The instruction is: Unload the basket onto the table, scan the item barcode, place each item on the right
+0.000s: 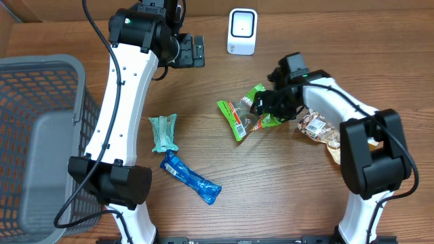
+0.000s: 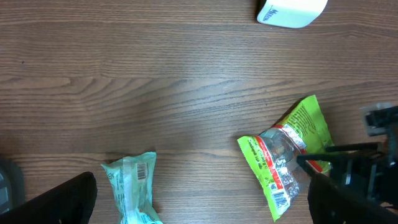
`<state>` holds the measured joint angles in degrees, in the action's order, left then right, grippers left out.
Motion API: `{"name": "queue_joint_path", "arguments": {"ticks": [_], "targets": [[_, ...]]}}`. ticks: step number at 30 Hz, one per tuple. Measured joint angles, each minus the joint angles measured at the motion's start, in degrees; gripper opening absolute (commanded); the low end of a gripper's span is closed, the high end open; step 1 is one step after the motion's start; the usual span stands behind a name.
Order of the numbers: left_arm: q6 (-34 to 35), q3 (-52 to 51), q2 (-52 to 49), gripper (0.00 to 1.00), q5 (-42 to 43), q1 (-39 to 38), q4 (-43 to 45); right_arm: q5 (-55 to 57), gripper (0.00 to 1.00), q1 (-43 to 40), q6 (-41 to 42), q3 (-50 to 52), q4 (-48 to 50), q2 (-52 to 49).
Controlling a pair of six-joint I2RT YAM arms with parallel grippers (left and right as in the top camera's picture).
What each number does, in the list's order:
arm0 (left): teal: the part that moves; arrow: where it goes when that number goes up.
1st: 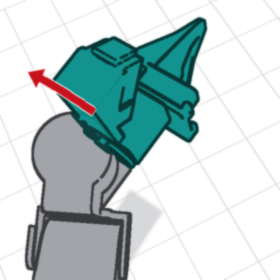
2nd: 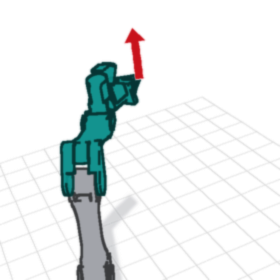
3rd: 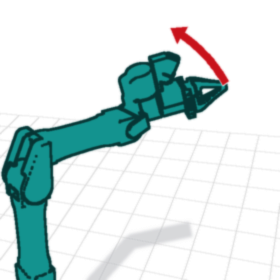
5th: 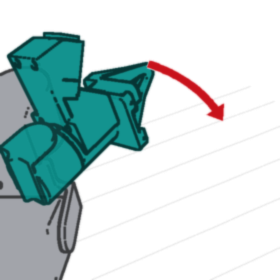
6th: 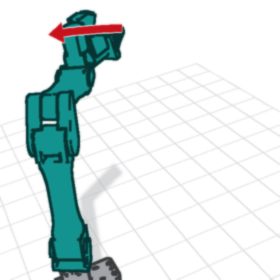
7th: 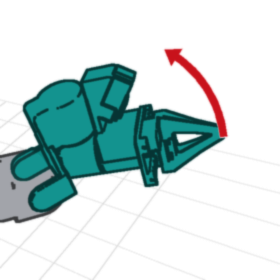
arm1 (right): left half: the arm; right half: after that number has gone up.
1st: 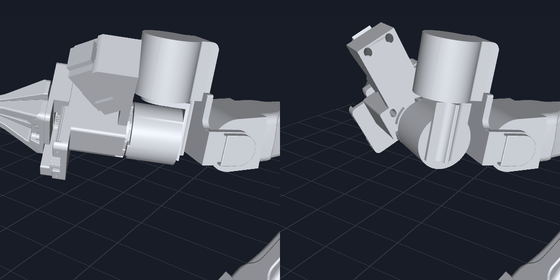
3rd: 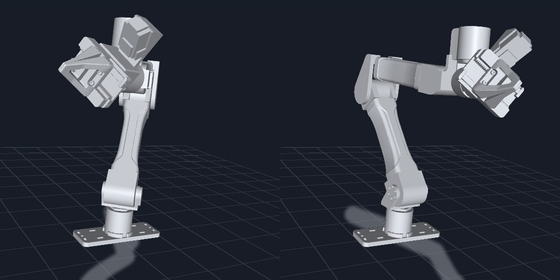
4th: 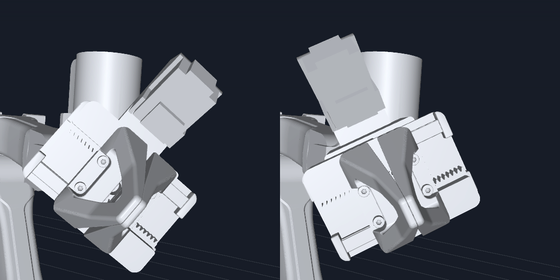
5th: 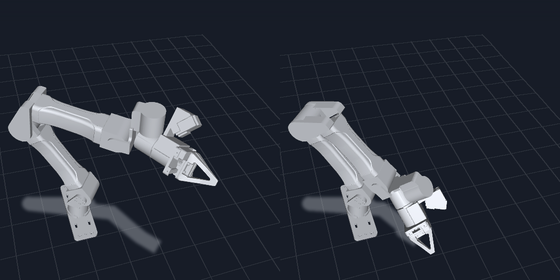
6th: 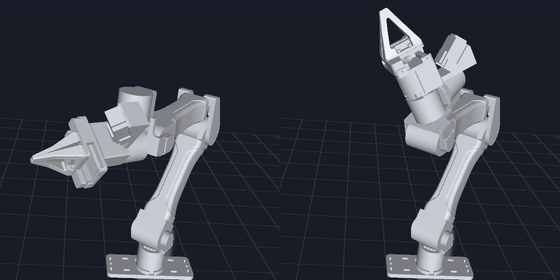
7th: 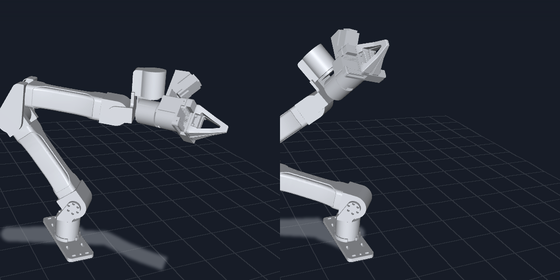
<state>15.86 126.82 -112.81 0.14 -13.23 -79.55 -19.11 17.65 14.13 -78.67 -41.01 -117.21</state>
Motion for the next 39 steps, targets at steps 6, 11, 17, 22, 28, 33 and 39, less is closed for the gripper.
{"name": "queue_joint_path", "arguments": {"ticks": [6, 11, 17, 22, 28, 33, 39], "targets": [[0.0, 0.0, 0.0, 1.0, 0.02, 0.0, 0.0, 7.89, 0.79, 3.82, 0.83, -0.13, 0.7, 0.11], [0.0, 0.0, 0.0, 1.0, 0.0, 0.0, 0.0, 10.62, 0.63, 4.63, 0.76, -0.22, 1.31, -0.31], [0.0, 0.0, 0.0, 1.0, 0.0, 0.0, 0.02, 10.99, 0.38, 4.61, 0.68, -1.16, 1.55, -1.44], [0.0, 0.0, 0.0, 1.0, 0.0, 0.0, 0.02, 9.99, 0.04, 4.61, 1.29, -1.22, 1.49, -1.73], [0.0, 0.0, 0.0, 1.0, 0.0, 0.0, 0.02, 8.55, 0.04, 4.39, 1.05, -1.64, 0.48, -1.77], [0.0, 0.0, 0.0, 1.0, 0.0, 0.0, 0.02, 5.75, 0.04, 3.21, 1.01, -3.45, -4.02, -2.45], [0.0, 0.0, 0.0, 0.99, 0.02, 0.0, 0.02, -0.79, 0.04, 0.37, -0.39, -4.17, -10.05, -2.6]]}}
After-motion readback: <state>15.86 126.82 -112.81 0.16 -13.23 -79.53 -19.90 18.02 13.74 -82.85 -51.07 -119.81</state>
